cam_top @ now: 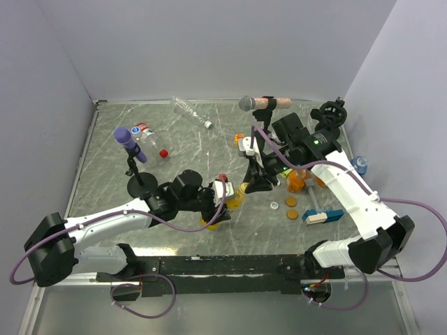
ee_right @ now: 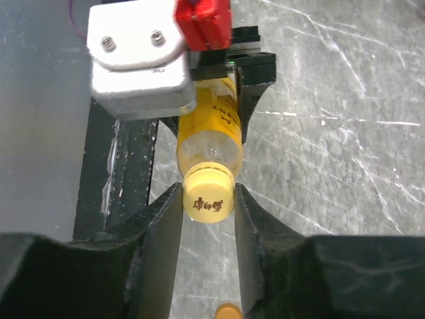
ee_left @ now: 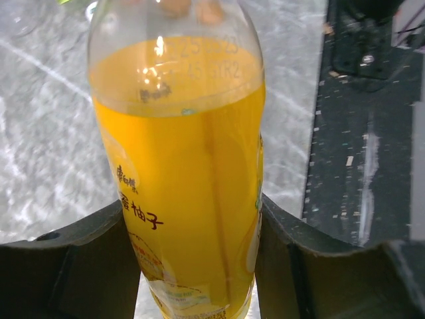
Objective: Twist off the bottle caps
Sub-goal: Unscrew the bottle cap from the plastic bottle.
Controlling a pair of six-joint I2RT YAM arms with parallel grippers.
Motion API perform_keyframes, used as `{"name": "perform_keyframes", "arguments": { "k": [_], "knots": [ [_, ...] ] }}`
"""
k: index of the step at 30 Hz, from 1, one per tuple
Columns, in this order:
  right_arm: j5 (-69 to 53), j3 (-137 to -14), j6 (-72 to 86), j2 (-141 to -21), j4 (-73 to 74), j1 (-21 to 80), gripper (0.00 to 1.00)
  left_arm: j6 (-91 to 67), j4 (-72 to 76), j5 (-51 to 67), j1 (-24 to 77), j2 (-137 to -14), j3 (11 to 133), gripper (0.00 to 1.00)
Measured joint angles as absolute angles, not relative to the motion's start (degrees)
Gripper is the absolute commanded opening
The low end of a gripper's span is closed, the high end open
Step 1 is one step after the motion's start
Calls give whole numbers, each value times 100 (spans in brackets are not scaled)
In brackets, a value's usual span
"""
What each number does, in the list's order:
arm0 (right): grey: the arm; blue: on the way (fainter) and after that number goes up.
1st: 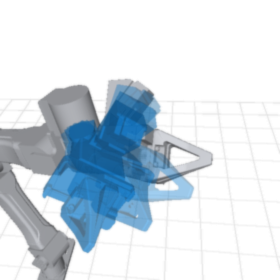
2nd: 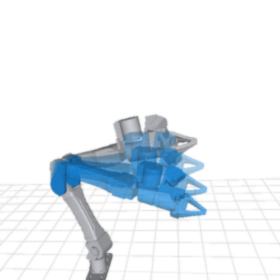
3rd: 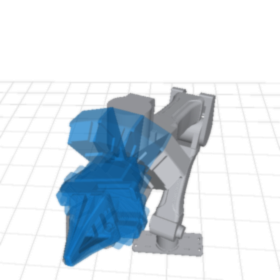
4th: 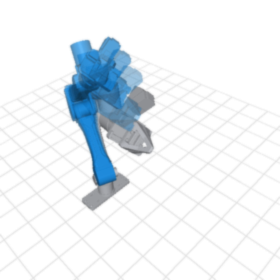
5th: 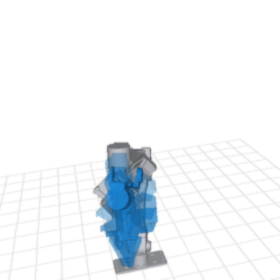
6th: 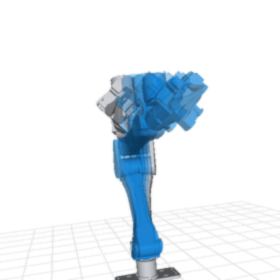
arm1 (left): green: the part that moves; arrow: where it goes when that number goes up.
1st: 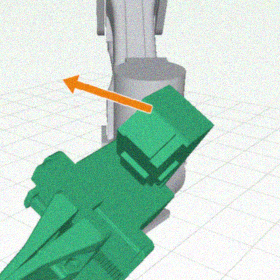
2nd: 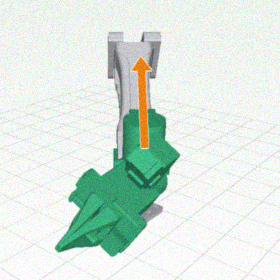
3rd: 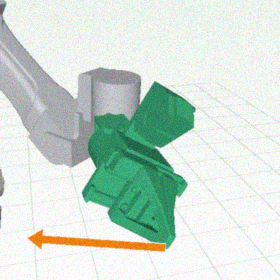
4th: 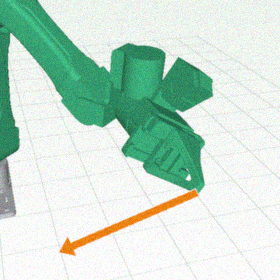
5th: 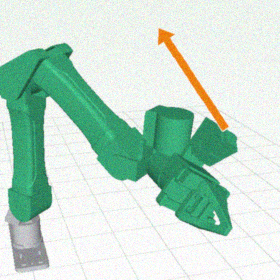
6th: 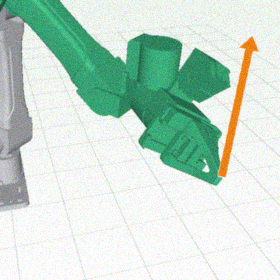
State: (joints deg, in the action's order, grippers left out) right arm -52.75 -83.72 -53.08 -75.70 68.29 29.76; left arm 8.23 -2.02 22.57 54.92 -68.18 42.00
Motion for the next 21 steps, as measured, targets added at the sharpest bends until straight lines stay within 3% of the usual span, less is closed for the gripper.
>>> {"name": "perform_keyframes", "arguments": {
  "k": [4,11,18,21],
  "knots": [
    [-5194,-8436,-4740,-7706,6676,2941,79,902,-178,2108,5441,-6820,4178,5],
    [-5277,-9251,-3730,-7588,6659,2320,99,930,-132,1636,5596,-6820,4178,5],
    [-4853,-8589,-1992,-6810,6392,1822,99,808,-123,259,6348,-6965,4305,5],
    [-4698,-8149,-1533,-6775,6399,1822,94,709,-84,-211,6595,-7203,4475,5]
  ]
}}
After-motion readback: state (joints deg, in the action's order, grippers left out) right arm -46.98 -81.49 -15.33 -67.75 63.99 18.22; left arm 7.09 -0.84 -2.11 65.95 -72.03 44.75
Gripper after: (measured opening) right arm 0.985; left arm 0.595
